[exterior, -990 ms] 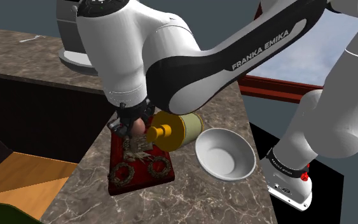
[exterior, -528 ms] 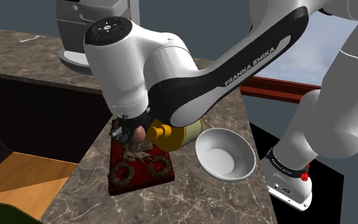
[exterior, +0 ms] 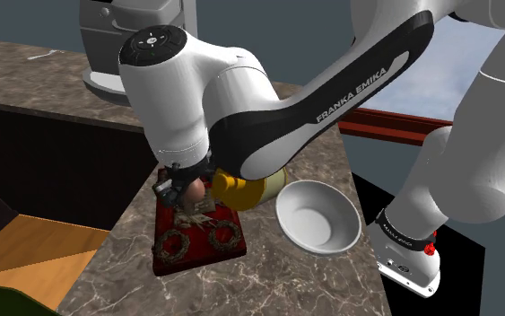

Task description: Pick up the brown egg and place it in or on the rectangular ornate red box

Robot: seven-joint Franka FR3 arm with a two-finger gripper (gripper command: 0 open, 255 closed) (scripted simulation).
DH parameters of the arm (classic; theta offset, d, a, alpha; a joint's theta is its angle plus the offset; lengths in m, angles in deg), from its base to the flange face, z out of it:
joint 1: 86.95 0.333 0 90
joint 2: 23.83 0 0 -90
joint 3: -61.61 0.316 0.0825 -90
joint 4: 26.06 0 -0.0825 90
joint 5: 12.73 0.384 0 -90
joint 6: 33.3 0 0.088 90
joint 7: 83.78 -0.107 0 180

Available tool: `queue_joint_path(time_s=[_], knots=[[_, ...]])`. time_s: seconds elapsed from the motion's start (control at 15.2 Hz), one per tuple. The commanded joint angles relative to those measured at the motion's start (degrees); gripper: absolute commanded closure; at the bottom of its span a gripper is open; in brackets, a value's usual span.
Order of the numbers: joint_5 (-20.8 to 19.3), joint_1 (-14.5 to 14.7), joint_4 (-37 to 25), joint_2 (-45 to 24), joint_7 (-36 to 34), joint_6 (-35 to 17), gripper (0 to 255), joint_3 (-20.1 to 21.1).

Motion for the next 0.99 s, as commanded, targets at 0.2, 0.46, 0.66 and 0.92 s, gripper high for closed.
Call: queue_joint_path(time_s=[0.2, 0.46, 0.66, 0.92], knots=[[0.01, -0.01, 0.07, -0.02, -0.01, 0.04, 0, -0.02], [3.12, 0.43, -3.85, 3.07, 1.98, 6.32, 0, 0.97], [3.13, 0.44, -3.84, 3.07, 1.99, 6.31, 0, 0.97], [3.12, 0.44, -3.85, 3.07, 1.98, 6.32, 0, 0.97]])
